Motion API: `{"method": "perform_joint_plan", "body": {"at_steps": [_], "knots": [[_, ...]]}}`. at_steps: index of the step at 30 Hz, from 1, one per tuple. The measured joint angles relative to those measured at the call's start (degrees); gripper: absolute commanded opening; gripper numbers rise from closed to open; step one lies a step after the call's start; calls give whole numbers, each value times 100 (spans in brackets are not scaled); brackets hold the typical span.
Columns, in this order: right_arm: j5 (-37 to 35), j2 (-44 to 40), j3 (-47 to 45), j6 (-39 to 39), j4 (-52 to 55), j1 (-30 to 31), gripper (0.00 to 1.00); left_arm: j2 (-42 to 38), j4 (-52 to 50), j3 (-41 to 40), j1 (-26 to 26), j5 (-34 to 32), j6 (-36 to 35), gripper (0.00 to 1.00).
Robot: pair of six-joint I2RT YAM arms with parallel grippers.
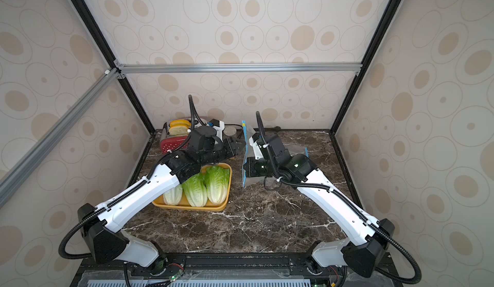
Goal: Put the chinese cabbages into a zipper bag and zip it
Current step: Open the zipper of the food storage bag.
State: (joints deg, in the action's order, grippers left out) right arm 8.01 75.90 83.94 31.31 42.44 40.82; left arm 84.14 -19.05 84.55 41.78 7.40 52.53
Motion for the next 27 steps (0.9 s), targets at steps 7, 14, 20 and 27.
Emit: {"method": "perform_joint_plan", "body": {"at_steps": [7,14,20,27], "knots": [[-50,-164,149,39,214,0,0,-634,-90,-321,0,866,-662,52],[4,-153,306,33,326,0,0,-625,-59,-450,0,1661,-1152,50],[125,-101,334,-17,393,0,0,-245,-203,-321,-15,1856,-1362,47],[212,76,358,-87,522,0,0,-22,-463,-133,-24,1832,-1611,35]]}}
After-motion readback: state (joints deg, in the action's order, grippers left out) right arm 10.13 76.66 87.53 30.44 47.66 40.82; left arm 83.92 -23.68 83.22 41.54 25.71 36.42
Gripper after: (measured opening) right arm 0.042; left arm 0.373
